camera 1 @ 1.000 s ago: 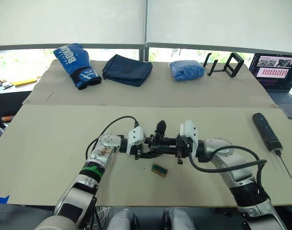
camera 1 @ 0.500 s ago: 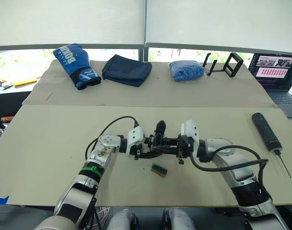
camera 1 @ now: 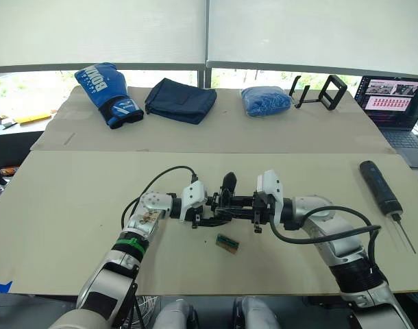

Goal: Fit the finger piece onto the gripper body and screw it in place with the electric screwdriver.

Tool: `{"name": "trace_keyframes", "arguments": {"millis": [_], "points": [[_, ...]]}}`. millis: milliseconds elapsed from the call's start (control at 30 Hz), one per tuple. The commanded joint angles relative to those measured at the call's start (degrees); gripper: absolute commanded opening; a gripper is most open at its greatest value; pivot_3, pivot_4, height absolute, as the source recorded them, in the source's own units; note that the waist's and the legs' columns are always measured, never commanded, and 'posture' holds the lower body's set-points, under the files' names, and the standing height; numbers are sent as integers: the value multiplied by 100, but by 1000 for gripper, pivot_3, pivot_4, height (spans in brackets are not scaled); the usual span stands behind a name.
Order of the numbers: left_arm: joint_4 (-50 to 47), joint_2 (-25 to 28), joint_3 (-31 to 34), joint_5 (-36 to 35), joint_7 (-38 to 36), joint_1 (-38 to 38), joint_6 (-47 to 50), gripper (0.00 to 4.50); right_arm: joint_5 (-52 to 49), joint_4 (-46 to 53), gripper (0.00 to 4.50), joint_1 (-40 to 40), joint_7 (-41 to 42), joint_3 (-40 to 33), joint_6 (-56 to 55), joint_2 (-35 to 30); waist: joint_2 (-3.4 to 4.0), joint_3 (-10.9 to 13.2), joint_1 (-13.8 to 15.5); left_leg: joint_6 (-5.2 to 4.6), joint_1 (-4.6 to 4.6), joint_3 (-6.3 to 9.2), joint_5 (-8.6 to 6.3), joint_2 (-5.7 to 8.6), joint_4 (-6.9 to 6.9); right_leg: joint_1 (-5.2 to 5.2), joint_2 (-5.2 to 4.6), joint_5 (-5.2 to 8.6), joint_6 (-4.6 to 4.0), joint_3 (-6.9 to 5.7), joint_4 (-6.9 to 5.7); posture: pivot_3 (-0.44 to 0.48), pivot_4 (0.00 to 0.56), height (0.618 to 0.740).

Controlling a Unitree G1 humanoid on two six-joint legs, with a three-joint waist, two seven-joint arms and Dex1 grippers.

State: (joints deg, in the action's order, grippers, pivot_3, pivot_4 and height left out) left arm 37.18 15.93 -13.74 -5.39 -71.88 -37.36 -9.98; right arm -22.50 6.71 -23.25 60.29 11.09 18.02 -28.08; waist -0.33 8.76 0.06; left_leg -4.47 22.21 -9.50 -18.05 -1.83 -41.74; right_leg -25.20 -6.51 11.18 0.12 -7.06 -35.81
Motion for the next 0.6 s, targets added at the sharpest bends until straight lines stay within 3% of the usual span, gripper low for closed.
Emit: {"name": "trace_keyframes", "arguments": {"millis": [33, 600], "points": [[-81, 5, -139, 93, -70, 94, -8, 2300, 174, -78, 379, 53, -18, 138, 109, -45, 0, 0, -6, 0, 0, 0, 0, 0, 0, 0, 0, 0, 0, 0, 0, 0, 150, 740], [-28, -5, -135, 149, 51, 64, 4, 2300, 75, 195, 379, 152, 41, 299, 538, -85, 2, -8, -6, 0, -7, 1, 0, 0, 0, 6, -3, 0, 0, 1, 0, 0, 150, 740]]}}
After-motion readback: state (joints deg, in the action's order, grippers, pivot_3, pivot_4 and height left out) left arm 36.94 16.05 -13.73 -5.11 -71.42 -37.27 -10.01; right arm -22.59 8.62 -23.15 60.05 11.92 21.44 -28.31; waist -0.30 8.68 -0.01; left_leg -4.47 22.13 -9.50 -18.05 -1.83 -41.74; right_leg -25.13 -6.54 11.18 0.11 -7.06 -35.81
